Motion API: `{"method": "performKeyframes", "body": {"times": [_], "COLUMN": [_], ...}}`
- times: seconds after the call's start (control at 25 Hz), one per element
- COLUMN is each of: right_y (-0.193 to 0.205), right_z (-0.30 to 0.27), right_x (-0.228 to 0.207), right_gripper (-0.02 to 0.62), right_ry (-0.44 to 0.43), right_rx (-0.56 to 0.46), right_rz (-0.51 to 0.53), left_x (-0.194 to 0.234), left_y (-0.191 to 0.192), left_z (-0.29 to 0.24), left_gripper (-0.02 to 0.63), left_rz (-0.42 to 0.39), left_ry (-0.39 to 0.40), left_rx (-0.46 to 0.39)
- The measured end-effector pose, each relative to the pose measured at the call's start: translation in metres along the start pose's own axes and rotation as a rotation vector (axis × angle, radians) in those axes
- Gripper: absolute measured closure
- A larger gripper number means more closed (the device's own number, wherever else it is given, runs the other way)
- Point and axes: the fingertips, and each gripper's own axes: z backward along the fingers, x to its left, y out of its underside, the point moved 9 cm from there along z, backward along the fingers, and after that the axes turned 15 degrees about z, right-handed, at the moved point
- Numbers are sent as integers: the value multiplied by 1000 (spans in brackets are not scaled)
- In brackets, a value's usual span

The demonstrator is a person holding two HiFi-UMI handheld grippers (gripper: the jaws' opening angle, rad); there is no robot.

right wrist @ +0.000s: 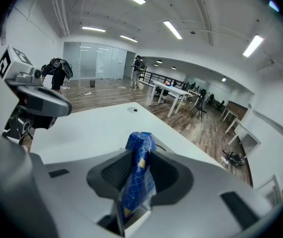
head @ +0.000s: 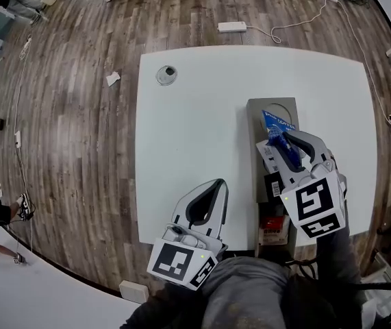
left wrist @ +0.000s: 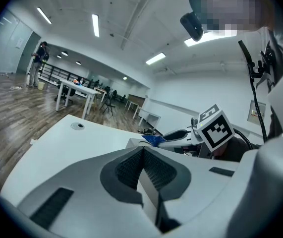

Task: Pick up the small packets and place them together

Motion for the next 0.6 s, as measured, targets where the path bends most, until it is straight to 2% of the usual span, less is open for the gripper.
{"method": "performKeyframes", "body": {"times": [0.16, 0.6], "right_y": [1, 3], "right_z": [1, 3], "right_x": [-4, -1], "right_gripper": [478, 433], "right_ry": [-14, -52], "right_rx": [-23, -45], "right_rz": [-39, -64], "left_x": [1, -4], "left_y": [0, 0], "left_z": [0, 2], "left_gripper": [603, 603], "left_rz": [0, -3], "left_ry": [2, 14], "left_rx": [0, -5]}}
